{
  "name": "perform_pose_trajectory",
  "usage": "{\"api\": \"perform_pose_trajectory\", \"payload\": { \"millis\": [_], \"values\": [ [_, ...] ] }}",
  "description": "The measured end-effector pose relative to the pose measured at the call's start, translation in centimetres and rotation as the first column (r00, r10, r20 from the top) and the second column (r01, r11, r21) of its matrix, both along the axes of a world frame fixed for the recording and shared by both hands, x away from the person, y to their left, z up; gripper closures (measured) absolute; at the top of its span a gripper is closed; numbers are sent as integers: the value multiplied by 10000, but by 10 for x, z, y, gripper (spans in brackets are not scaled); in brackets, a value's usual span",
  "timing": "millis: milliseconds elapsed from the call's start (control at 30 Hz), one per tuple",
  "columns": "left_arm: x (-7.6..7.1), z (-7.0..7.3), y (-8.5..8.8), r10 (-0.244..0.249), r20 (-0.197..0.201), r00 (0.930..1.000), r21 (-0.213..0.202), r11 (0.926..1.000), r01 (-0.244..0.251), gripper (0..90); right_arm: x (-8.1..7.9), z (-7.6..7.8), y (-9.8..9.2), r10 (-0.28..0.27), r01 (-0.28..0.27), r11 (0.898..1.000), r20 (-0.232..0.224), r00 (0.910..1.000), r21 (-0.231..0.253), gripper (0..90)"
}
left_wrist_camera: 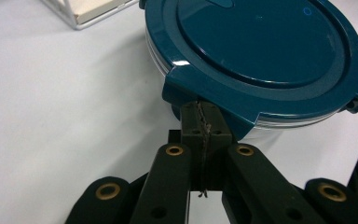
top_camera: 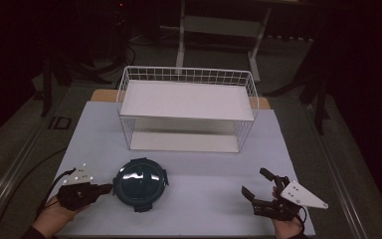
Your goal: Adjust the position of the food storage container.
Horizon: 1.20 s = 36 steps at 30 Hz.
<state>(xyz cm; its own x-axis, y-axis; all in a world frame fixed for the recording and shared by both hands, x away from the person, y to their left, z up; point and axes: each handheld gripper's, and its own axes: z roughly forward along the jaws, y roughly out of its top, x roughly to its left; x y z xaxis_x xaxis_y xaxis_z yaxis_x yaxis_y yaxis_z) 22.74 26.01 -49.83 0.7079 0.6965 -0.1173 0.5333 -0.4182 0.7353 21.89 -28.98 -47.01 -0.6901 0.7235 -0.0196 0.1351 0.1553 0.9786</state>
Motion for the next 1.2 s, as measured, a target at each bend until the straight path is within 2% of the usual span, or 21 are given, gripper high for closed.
{"api": "perform_pose_trajectory", "payload": {
  "millis": [233, 400, 533, 567, 633, 800, 900, 1067, 1200],
  "values": [
    [8, -1, -10, -47, -75, 10000, -151, 9999, 46, 899, 0, 0, 1, 44, -44, 10000, 13, 10000, -26, 136],
    [14, 1, -21, -284, -67, 9996, 60, 9996, 285, 899, 0, 0, 1, 77, -77, 10000, 24, 10000, -38, 136],
    [17, 1, -25, -343, -82, 9994, 61, 9994, 343, 899, -1, 0, 1, 91, -91, 10000, 36, 10000, -22, 136],
    [22, 1, -34, -448, -67, 9990, 54, 9990, 448, 899, 0, 0, 1, 101, -101, 9999, 7, 9999, 6, 136],
    [26, 1, -40, -513, -100, 9986, -51, 9987, 513, 899, 0, 0, 2, 121, -121, 9999, 0, 9999, -1, 136],
    [32, 1, -53, -770, -42, 9970, 55, 9970, 771, 899, -1, 0, 2, 165, -165, 9999, -1, 9999, 6, 136],
    [33, 4, -55, -853, -32, 9963, 330, 9958, 854, 898, -1, 0, 2, 158, -158, 9999, 2, 9999, 14, 136],
    [30, 0, -52, -884, -109, 9960, -4, 9961, 884, 898, -1, 0, 2, 186, -186, 9998, -12, 9998, 16, 136],
    [32, 2, -55, -796, -90, 9968, 118, 9968, 797, 898, -1, 0, 3, 243, -243, 9997, -38, 9997, -36, 136]
  ]
}}
